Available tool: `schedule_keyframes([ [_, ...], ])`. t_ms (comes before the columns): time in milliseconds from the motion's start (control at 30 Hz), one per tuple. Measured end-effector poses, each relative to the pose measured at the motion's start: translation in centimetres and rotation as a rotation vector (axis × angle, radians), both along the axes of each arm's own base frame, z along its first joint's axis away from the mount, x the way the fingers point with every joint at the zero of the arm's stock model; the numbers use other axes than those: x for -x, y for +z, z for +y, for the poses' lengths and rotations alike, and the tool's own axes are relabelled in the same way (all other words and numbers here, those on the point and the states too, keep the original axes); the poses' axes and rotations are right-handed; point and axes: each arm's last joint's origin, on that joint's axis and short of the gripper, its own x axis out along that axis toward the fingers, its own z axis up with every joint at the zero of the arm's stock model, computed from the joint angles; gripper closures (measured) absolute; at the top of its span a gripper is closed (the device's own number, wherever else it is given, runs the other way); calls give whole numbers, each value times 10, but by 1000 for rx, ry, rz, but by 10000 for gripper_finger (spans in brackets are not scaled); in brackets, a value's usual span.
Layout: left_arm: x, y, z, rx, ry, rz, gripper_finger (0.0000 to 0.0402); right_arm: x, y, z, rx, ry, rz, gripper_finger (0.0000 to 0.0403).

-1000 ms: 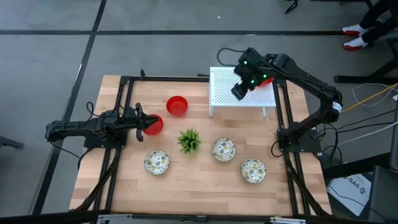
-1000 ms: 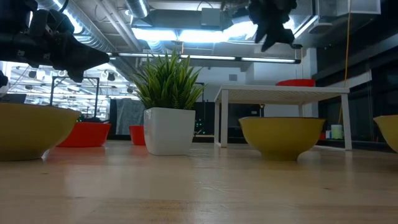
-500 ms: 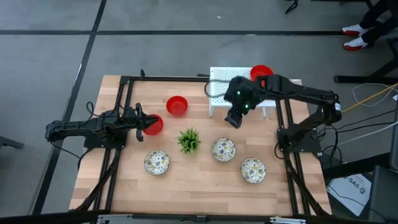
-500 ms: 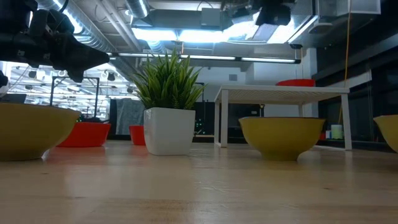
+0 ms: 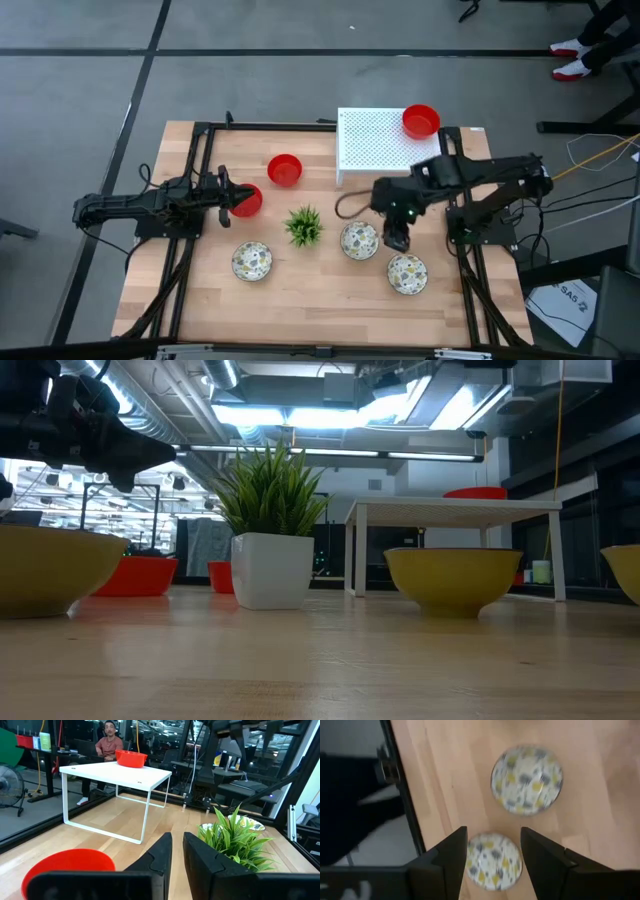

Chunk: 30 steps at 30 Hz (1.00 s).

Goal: Pick & Place Mini bowls
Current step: Put the bottom right white bowl on the shelf

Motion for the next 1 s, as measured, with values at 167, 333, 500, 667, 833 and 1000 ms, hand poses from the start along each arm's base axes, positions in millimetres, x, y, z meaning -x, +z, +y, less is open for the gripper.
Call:
schedule_keyframes([
  [167, 0, 0, 0, 0, 0, 0, 361, 9, -2, 15, -14, -33, 75, 219],
  [333, 0, 0, 0, 0, 0, 0, 357, 14, -3, 30, -9, -71, 87, 219],
  [500, 0, 0, 0, 0, 0, 0, 359, 18, -3, 43, 4, -86, 87, 219],
  [667, 0, 0, 0, 0, 0, 0, 361, 23, -4, 58, 31, -92, 79, 219],
  [833, 0, 0, 0, 0, 0, 0, 359, 28, -10, 82, 89, -44, 66, 219],
  [1000, 0, 0, 0, 0, 0, 0, 357, 33, -17, 106, 133, 45, 73, 219],
])
